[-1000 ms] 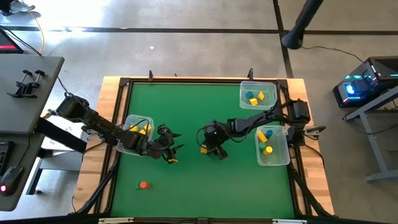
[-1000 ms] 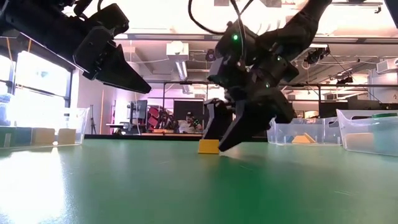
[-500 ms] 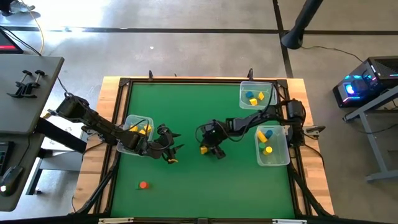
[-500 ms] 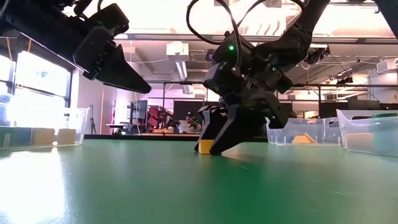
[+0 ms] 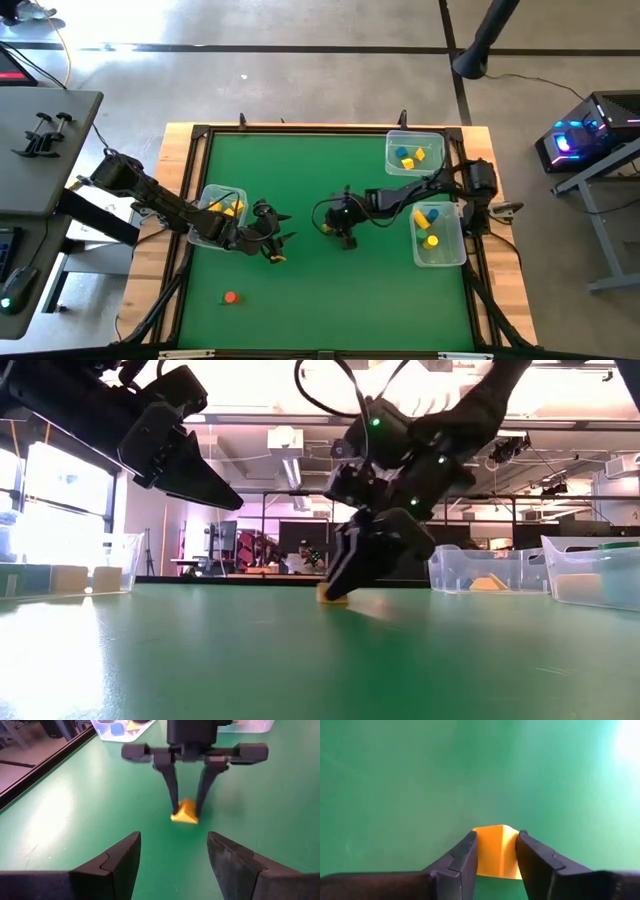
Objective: Sort blocks by size
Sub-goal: Put the yellow triangle block into the top transparent bin
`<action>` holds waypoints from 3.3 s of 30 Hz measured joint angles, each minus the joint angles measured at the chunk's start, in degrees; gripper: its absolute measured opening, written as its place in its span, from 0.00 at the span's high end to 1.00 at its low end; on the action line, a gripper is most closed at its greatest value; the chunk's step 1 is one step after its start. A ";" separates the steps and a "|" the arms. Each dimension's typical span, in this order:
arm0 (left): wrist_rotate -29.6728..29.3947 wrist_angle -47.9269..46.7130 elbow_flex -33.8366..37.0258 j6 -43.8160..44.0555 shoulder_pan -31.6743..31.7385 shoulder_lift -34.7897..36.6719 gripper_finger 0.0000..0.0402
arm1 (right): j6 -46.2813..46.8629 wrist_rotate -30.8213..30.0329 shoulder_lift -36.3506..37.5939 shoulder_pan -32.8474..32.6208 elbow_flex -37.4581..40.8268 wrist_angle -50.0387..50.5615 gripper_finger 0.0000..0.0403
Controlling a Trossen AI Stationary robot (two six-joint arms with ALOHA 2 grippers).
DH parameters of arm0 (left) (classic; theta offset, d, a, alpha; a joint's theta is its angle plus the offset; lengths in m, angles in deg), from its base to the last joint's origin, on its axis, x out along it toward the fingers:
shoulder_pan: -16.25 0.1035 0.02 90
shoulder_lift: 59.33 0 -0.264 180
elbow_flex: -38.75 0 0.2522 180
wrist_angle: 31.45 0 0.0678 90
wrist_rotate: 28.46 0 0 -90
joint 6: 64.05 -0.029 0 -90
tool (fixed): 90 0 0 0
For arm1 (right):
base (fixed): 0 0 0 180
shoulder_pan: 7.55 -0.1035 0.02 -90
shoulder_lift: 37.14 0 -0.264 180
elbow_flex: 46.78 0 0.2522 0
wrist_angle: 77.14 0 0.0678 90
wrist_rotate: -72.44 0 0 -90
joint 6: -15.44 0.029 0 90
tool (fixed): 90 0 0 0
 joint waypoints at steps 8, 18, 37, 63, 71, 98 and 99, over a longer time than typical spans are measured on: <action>0.02 -0.01 0.00 0.02 0.00 0.00 0.46 | 14.60 -12.13 8.91 -0.42 0.18 15.29 0.70; 0.02 0.00 0.00 0.02 -0.02 0.00 0.46 | 10.05 -9.99 13.13 -1.02 0.09 21.65 0.68; 0.02 0.09 0.00 0.02 0.09 0.00 0.46 | -4.37 -8.21 6.05 -0.33 0.07 14.44 0.43; 0.01 -0.02 0.00 -0.05 0.13 0.00 0.46 | -7.20 -5.56 7.15 0.57 -0.04 17.84 0.43; 0.02 0.01 0.00 -0.03 0.13 0.00 0.46 | -8.08 -9.44 7.41 -0.14 -0.09 20.24 0.43; 0.04 0.00 0.00 0.02 0.44 0.00 0.46 | 3.39 -22.25 8.29 1.88 -0.02 25.14 0.98; 0.04 0.01 0.00 0.01 0.44 0.00 0.46 | 5.17 -22.46 8.47 1.96 -0.02 25.26 0.99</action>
